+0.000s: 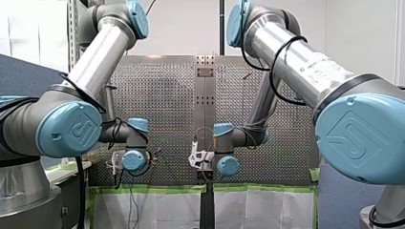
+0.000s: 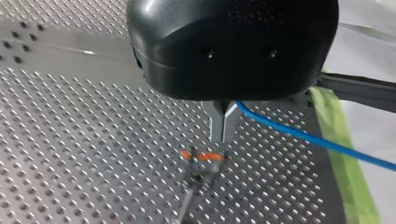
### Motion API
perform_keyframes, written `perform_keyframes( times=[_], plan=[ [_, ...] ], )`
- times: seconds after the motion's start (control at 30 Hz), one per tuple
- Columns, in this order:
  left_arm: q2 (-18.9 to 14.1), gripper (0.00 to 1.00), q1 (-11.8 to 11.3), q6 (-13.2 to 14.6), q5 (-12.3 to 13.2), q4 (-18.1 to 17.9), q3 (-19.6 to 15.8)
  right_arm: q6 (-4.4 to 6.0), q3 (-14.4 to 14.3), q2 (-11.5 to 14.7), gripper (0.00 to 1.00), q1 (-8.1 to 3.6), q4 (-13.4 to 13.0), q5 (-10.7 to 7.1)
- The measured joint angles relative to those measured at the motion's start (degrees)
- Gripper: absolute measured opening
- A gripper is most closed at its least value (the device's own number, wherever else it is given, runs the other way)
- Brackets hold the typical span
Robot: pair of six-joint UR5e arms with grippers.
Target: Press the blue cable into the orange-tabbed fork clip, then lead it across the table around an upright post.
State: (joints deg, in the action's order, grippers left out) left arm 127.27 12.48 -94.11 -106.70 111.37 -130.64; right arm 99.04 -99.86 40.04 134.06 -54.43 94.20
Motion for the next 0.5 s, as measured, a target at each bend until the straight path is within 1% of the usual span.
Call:
perform_keyframes(
  times=[0.27,0.4,0.5],
  plan=[
    [0.9,0.0,-3.9,0.9,3.6,0.4,0.2,0.02,3.9,-3.9,0.0,-0.4,3.1,-0.22],
    [0.9,0.0,-5.9,1.2,5.7,0.5,0.7,0.03,5.8,-5.6,0.0,-0.46,3.8,-0.23],
    [0.9,0.0,-7.2,1.8,7.0,1.3,1.5,0.03,7.4,-6.2,0.0,-0.49,4.0,-0.26]
  ],
)
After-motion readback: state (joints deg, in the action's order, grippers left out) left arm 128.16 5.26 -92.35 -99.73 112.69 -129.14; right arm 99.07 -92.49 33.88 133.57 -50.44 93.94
